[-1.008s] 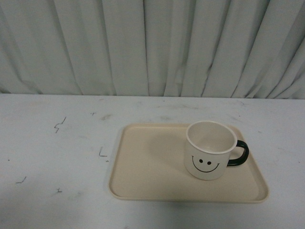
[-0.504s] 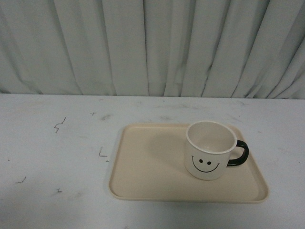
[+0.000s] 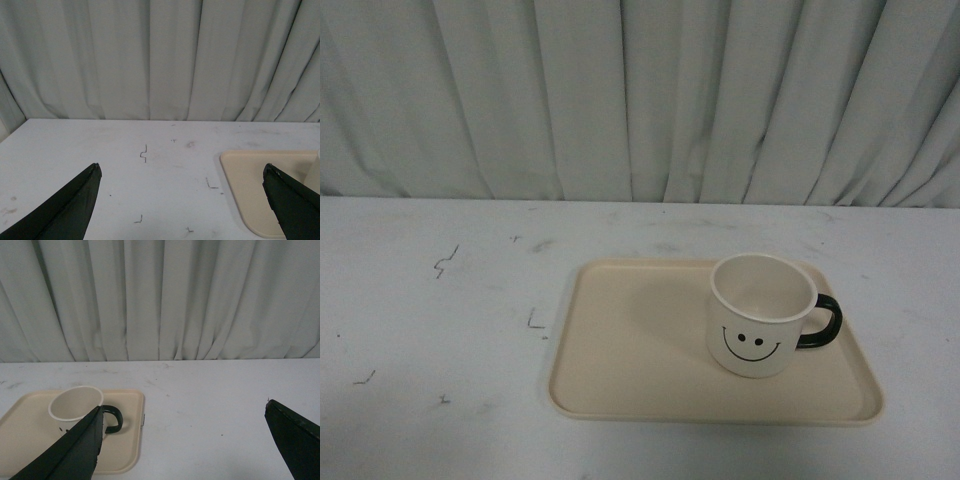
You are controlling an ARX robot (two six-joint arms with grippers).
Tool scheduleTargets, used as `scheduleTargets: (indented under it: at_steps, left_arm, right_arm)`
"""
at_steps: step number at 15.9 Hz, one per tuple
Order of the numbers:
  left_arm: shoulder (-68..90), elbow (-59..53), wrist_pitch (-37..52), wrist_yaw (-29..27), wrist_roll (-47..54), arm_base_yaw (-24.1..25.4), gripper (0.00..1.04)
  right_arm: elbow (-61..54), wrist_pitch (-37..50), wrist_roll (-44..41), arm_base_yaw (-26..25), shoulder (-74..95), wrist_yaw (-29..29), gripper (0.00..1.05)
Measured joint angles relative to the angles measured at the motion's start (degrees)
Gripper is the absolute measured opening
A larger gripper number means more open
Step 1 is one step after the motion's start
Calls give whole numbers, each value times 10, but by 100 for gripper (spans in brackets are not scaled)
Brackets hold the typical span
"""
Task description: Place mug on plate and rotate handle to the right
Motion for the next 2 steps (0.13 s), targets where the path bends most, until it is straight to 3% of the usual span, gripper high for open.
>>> scheduleTargets:
  at_steps: [2]
  left_arm:
    - [0, 0, 0, 0, 0, 0, 98]
  right_arm:
    - [0, 0, 0, 0, 0, 0, 98]
